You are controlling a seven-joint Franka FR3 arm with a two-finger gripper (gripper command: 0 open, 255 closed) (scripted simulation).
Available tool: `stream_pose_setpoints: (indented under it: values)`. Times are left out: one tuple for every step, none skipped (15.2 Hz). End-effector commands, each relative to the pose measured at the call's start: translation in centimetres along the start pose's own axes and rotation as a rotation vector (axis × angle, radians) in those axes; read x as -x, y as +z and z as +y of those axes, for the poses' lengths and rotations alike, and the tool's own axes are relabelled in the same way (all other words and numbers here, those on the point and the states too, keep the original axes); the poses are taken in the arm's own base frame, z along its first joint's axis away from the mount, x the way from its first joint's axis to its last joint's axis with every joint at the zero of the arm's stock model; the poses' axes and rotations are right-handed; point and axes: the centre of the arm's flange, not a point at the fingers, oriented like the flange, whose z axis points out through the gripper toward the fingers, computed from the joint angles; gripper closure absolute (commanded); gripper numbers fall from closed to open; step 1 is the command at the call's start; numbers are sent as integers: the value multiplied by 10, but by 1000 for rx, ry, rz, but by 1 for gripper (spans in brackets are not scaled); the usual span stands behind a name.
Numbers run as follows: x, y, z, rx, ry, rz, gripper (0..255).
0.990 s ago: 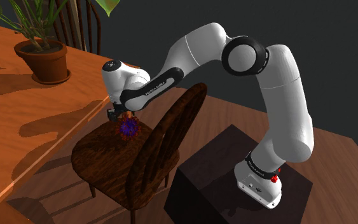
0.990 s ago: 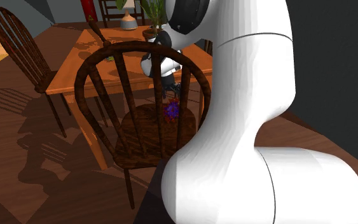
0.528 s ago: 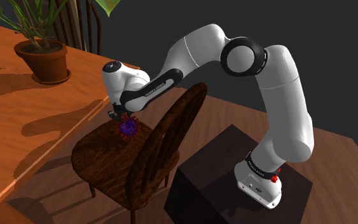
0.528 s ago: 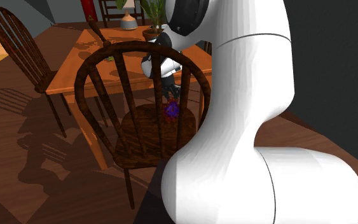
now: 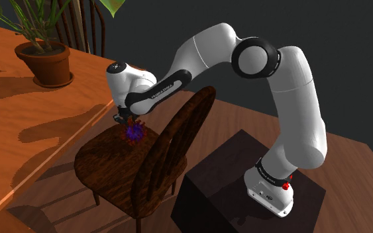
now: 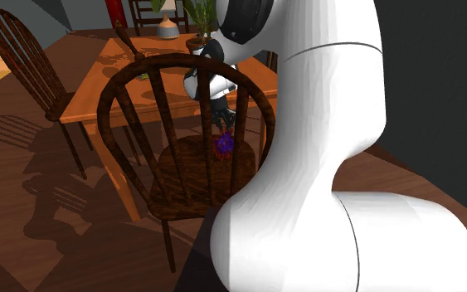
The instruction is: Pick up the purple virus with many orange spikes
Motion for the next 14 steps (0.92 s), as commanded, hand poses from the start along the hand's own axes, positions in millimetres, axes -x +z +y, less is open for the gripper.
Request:
stream_pose_setpoints:
  values:
    - [-1, -10, 1, 0, 0, 0, 255]
    - [-2, -15, 2, 0, 0, 0, 255]
    - [-3, -20, 3, 0, 0, 0, 255]
    - [-3, -25, 4, 0, 0, 0, 255]
    - [-4, -30, 4, 0, 0, 0, 255]
    - [-5, -35, 5, 0, 0, 0, 255]
    - [-5, -41, 6, 0, 0, 0, 255]
    - [-6, -46, 7, 0, 0, 0, 255]
    - [-7, -51, 8, 0, 0, 0, 255]
    - [-7, -56, 9, 0, 0, 0, 255]
    - [-8, -61, 9, 0, 0, 0, 255]
    - [-9, -67, 10, 0, 0, 0, 255]
    - [-9, -67, 10, 0, 0, 0, 255]
    - [-9, -67, 10, 0, 0, 0, 255]
